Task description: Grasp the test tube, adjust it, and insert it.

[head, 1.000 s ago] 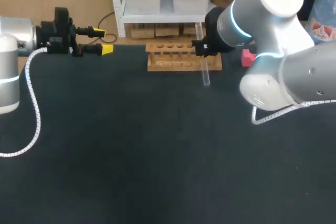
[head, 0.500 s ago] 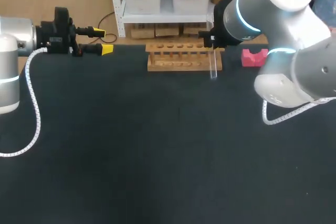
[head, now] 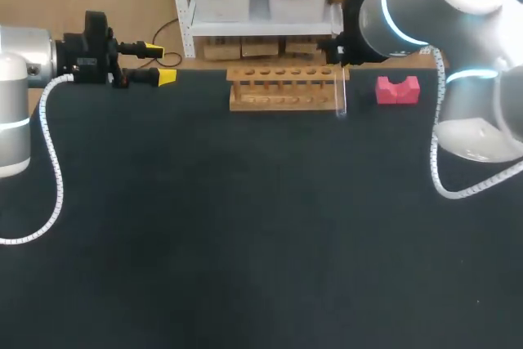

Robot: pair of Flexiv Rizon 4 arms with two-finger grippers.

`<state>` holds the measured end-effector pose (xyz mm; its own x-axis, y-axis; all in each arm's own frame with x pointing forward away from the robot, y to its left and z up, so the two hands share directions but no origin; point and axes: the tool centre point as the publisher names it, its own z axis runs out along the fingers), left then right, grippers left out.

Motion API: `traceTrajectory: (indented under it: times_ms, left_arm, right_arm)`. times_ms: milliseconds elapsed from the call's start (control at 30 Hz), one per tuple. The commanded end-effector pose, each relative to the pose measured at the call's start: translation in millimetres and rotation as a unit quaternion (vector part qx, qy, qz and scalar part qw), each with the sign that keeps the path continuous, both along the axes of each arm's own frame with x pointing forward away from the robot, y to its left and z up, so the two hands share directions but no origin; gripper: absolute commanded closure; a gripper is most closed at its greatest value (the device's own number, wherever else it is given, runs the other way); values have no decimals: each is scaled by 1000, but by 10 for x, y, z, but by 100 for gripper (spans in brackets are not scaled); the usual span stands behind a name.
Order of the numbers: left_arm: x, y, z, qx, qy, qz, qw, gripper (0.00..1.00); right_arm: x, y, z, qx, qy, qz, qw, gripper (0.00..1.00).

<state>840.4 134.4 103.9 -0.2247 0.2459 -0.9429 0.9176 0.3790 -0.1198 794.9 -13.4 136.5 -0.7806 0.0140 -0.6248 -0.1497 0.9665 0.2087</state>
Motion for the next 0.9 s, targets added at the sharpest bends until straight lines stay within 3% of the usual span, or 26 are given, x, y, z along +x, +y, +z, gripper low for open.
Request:
traceTrajectory:
  times_ms: [33, 800, 900]
  left_arm:
    - [-18, 2, -9, -1, -3, 2, 1000, 0]
    - [-18, 2, -9, -1, -3, 2, 1000, 0]
    - [-18, 2, -9, -1, -3, 2, 1000, 0]
  right_arm:
    - [-69, -78, -19, 15, -69, -12, 997, 100]
    - [-69, -78, -19, 15, -69, -12, 997, 100]
    - [28, 29, 4, 11, -120, -27, 992, 100]
